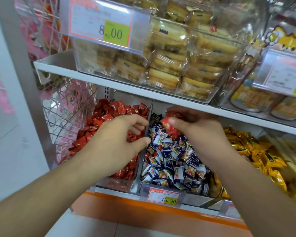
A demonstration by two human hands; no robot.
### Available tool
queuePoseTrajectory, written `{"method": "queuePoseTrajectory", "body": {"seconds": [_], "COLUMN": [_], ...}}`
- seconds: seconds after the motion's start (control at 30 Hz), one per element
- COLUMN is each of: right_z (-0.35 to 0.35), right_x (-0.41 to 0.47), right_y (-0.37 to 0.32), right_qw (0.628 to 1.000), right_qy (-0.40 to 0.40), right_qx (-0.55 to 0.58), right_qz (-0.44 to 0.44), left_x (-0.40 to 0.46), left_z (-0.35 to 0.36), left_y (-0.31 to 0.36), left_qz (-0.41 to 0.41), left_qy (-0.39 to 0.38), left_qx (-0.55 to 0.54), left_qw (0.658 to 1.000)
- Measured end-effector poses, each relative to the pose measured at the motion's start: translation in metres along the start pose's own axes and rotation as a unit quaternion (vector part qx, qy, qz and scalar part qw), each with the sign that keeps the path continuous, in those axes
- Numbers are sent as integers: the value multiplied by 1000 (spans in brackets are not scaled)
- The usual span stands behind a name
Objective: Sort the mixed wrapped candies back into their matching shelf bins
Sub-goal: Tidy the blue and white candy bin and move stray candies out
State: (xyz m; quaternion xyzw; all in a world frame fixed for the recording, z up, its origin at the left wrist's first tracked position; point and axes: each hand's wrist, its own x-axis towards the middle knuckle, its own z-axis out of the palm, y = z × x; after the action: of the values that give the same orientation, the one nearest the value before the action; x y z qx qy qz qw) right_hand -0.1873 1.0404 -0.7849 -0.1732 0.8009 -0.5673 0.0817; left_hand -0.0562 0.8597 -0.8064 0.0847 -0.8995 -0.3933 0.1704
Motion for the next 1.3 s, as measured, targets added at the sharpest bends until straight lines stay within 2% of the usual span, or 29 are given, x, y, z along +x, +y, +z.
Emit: {"method": "queuePoseTrajectory", "body": {"seconds": [0.13,0.2,0.27,0.33,0.4,0.5,0.6,0.67,0.77,0.83,0.93,1.0,1.1,1.3], "right_z": [32,43,47,51,58,68,59,37,0,-14,-18,-19,-21,-21], "right_x": [-23,-27,-25,-23,-23,-22,-11,-3,4,3,-3,-3,2,31], "right_y": [-17,-21,-21,-21,-25,-29,-20,-11,7,19,36,41,36,22], "right_qw": [987,987,993,996,993,973,969,965,939,916,897,887,898,906], "right_qy": [-90,-95,-67,-39,-65,-165,-143,-102,-31,-43,-111,-126,-138,-63], "right_qx": [125,126,80,12,-36,-99,-155,-213,-329,-390,-422,-437,-412,-409], "right_qz": [-38,-32,-49,-80,-95,-127,-128,-113,-97,-89,-71,-77,-70,-86], "left_x": [0,1,2,2,0,-2,-2,-2,-1,-1,1,4,6,6], "left_z": [-3,-10,-21,-35,-46,-53,-48,-40,-21,-8,6,10,10,12], "left_y": [3,-2,-14,-26,-31,-31,-21,-16,-11,-9,-9,-10,-9,-11], "left_qz": [-54,-70,-83,-100,-112,-116,-77,-30,26,50,63,64,59,71], "left_qy": [-8,14,48,86,102,95,83,57,-25,-76,-118,-121,-106,-96], "left_qx": [-174,-189,-141,-41,35,96,144,150,143,145,145,152,150,154], "left_qw": [983,979,985,990,988,984,983,987,989,985,980,979,981,981]}}
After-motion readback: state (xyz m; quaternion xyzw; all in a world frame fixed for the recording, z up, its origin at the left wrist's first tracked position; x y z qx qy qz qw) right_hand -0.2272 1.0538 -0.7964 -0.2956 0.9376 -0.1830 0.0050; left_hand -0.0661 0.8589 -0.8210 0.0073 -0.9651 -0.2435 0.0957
